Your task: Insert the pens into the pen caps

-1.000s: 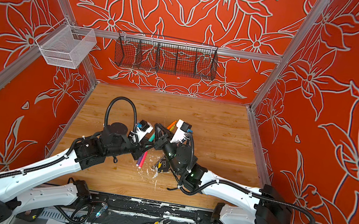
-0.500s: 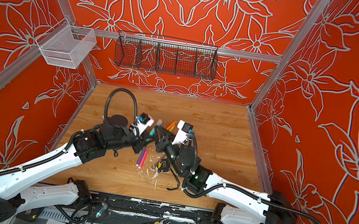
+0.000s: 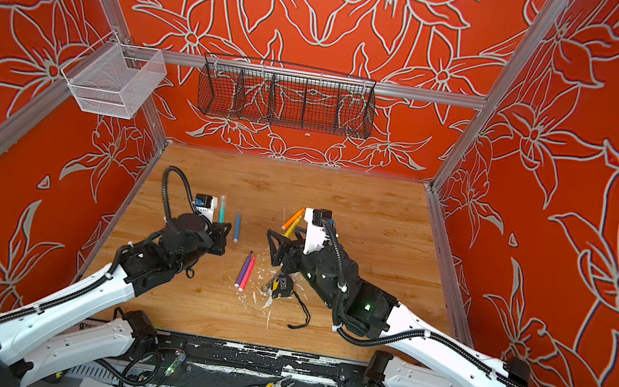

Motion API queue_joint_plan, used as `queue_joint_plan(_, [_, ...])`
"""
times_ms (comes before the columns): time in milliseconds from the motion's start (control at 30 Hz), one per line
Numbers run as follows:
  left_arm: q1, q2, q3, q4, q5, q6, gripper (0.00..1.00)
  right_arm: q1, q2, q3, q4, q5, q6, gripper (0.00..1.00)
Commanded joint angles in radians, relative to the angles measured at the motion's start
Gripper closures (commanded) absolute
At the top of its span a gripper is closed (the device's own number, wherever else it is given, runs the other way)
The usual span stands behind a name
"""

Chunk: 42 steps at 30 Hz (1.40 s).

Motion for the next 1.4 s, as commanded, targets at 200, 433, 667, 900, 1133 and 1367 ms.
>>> queue_joint_plan(200, [0.057, 0.187, -0.02, -0.141, -0.114, -0.295, 1.0, -0.096, 0.003, -0.018, -0.094, 0.046, -0.278, 0.15])
queue_joint_plan(433, [0.128, 0.339, 0.027, -0.122, -0.043, -0.331, 1.0, -0.196, -0.064, -0.122, -0.053, 0.043, -0.288, 0.14])
queue_joint_plan(667, [0.147, 0.572, 0.175, -0.221, -0.096, -0.38, 1.0, -0.222, -0.113, -0.165, -0.044, 0.034, -0.308, 0.12])
queue_joint_plan(900, [0.178, 0.764, 0.303, -0.206, -0.063, -0.334, 1.0, -0.262, -0.155, -0.149, -0.134, 0.172, -0.337, 0.08])
queue_joint_plan(1133, [0.204, 0.865, 0.398, -0.198, -0.053, -0.267, 1.0, -0.276, -0.239, -0.248, -0.086, 0.048, -0.362, 0.06])
queue_joint_plan(1367, [0.213, 0.971, 0.494, -0.237, -0.049, -0.234, 1.0, -0.276, -0.232, -0.217, -0.107, -0.051, -0.345, 0.06])
